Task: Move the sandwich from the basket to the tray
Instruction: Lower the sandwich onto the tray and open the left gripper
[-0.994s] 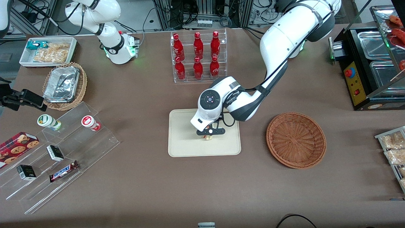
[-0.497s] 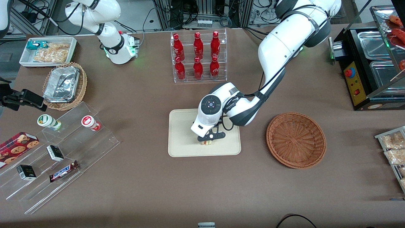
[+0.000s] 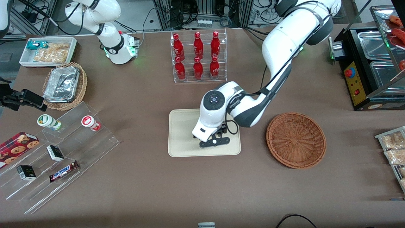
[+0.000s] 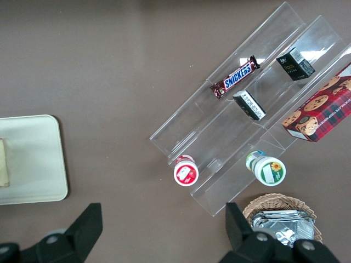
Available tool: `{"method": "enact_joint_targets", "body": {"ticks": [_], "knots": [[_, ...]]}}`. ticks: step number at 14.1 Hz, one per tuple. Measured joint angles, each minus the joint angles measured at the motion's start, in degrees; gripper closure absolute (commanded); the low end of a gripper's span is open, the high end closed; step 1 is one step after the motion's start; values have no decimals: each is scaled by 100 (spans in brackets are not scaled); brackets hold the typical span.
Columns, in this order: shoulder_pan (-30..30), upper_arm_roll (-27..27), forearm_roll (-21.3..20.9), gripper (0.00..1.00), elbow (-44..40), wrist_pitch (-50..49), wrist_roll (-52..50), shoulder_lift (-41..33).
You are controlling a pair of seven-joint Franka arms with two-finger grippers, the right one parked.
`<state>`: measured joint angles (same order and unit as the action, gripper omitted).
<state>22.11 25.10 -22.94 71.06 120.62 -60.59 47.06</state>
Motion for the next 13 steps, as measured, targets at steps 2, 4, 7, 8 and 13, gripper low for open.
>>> {"method": "enact_joint_targets", "body": {"ticks": [2, 4, 7, 8, 13], "knots": [[-78, -229, 0, 0, 8, -232, 6, -401], [-289, -300, 1, 0, 41, -702, 6, -852], [-895, -292, 86, 0, 306, -1362, 415, -1601], [-1080, -291, 234, 0, 413, -1603, 786, -1828], [-2131, -312, 1118, 0, 611, -2846, 2842, -2732]]}}
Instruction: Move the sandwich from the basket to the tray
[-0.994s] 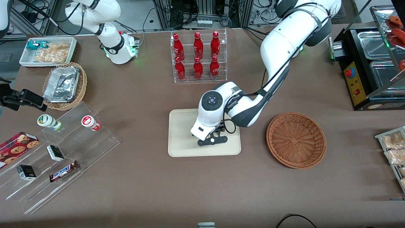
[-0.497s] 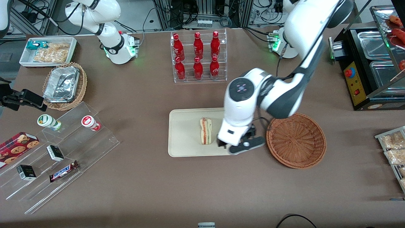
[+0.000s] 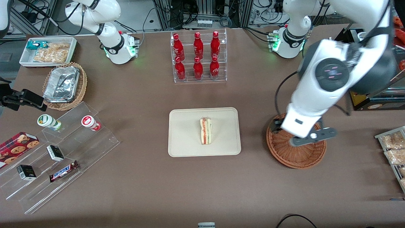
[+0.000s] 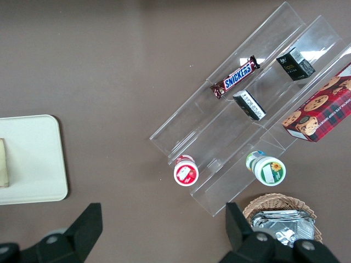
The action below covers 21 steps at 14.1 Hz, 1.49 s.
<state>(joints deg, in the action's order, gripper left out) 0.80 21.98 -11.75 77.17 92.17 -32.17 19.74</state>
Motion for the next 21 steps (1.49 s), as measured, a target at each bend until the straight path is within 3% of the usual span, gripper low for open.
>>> {"method": "enact_joint_targets", "body": {"ticks": [4, 7, 10, 14, 17, 21], "knots": [[-896, -8, 177, 0, 3, -1373, 1737, -686], [-1375, -17, 500, 0, 52, -2197, 2360, -1283], [-1436, -4, 512, 0, 328, -2188, 2473, -1745], [-1435, 9, 518, 0, 1008, -1448, 2473, -1976], [-1435, 8, 560, 0, 1104, -1267, 2473, -1891], [-1444, -13, 1007, 0, 879, -717, 2480, -1485]]}}
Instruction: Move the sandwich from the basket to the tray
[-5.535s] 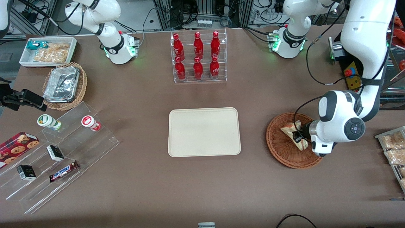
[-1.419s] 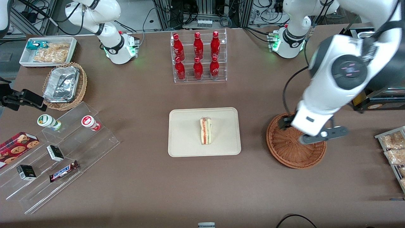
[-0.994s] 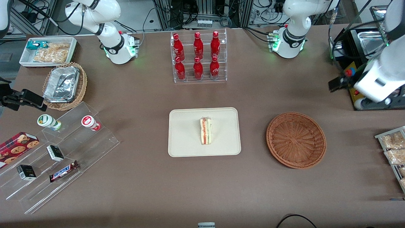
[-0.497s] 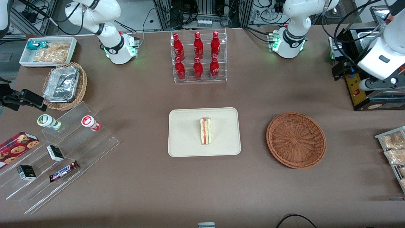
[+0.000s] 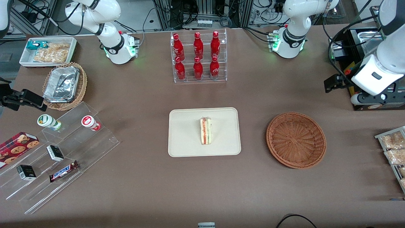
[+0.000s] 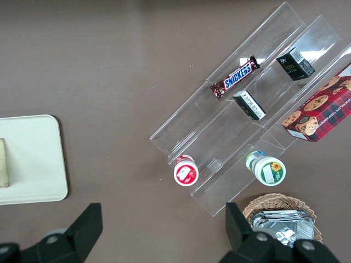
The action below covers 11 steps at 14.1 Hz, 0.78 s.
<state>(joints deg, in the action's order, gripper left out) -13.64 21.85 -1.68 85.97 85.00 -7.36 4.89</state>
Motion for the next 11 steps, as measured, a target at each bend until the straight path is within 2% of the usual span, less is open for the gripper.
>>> {"method": "enact_joint_targets", "body": {"ticks": [3, 11], "knots": [[-2, -4, 2, 0, -43, 456, 27, 245], [-4, -5, 2, 0, -75, 483, 26, 356]]}}
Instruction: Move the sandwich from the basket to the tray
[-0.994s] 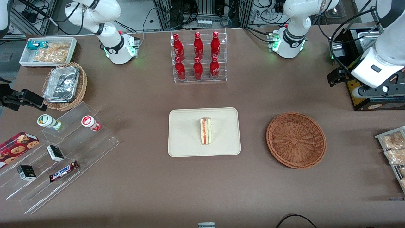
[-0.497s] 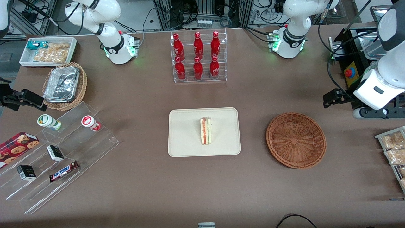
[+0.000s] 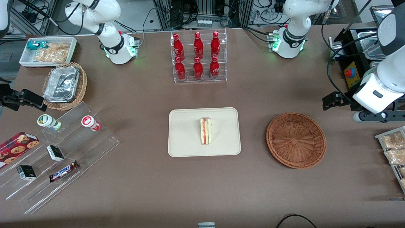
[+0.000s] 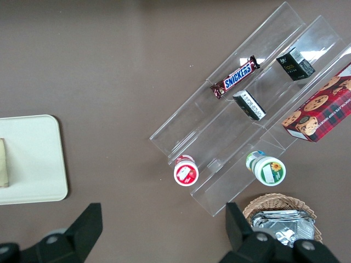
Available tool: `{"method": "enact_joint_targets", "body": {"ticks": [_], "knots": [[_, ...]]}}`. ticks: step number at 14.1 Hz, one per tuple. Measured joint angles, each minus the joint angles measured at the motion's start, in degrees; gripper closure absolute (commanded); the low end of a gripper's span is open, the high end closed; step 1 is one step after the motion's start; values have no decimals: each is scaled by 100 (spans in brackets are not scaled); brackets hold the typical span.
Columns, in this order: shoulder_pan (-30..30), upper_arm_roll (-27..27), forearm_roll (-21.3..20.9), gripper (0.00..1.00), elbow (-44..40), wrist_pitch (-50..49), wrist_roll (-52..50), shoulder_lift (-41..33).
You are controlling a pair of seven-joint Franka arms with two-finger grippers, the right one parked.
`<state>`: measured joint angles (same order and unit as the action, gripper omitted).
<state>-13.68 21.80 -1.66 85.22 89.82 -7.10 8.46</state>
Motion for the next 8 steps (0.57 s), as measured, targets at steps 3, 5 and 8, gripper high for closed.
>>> {"method": "enact_joint_targets", "body": {"ticks": [3, 5, 8], "knots": [[0, 0, 1, 0, 0, 0, 0, 21], [0, 0, 3, 0, 0, 0, 0, 51], [0, 0, 4, 0, -2, 0, 0, 80]]}}
